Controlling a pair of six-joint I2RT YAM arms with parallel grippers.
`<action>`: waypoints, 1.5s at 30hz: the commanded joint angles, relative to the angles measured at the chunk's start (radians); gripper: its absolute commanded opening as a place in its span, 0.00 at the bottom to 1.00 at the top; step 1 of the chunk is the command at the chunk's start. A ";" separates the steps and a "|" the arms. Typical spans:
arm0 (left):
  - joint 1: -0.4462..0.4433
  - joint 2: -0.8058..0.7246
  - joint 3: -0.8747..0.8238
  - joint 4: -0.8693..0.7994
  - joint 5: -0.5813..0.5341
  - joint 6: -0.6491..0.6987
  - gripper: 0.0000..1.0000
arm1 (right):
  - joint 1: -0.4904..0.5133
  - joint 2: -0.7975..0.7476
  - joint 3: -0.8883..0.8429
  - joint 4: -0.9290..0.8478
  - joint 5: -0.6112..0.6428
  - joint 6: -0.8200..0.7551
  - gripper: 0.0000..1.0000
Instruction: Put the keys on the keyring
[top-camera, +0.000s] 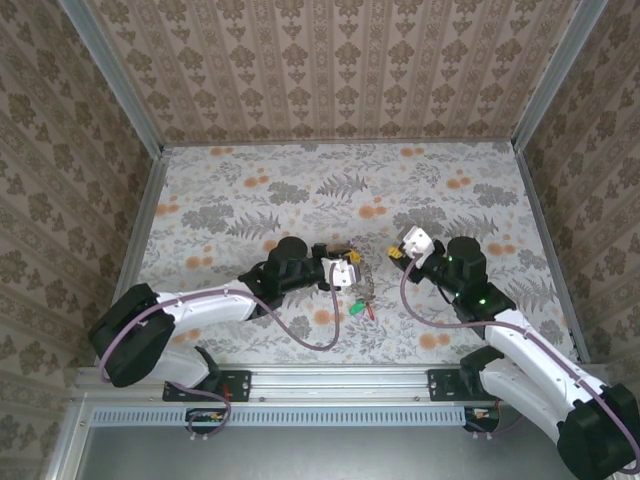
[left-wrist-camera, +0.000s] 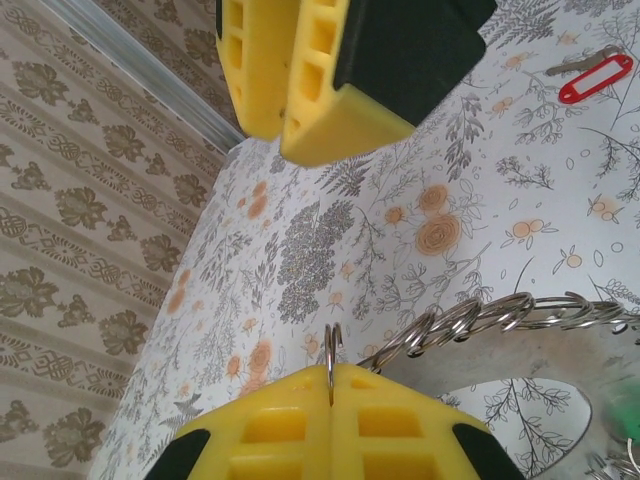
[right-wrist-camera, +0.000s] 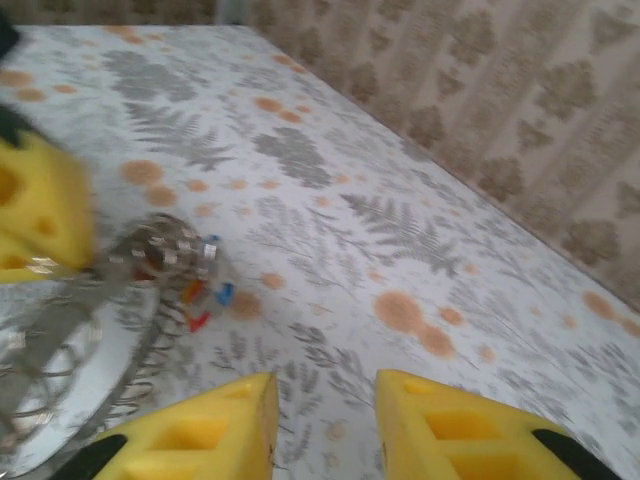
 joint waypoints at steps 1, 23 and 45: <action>0.004 -0.035 0.009 0.018 0.001 -0.038 0.00 | -0.026 -0.002 0.086 -0.120 0.323 0.329 0.37; 0.111 -0.031 -0.069 0.278 0.146 -0.479 0.00 | -0.340 0.100 0.162 -0.950 0.626 1.389 0.40; 0.157 -0.080 -0.095 0.265 0.181 -0.476 0.00 | -0.339 0.350 0.093 -0.800 0.378 1.468 0.38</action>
